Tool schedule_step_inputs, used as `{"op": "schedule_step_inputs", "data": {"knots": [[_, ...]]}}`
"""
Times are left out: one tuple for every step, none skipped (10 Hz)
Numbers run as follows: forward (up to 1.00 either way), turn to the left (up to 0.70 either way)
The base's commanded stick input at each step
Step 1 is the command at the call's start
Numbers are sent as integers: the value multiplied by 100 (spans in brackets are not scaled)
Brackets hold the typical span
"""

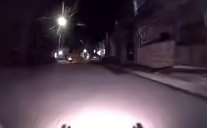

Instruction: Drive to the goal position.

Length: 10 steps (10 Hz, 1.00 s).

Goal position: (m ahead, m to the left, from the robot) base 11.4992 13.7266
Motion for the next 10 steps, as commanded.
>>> {"op": "schedule_step_inputs", "data": {"knots": [[60,-15],[60,-15],[60,-15],[60,-13],[60,-7],[60,0],[60,0],[60,0],[60,0],[60,0]]}}
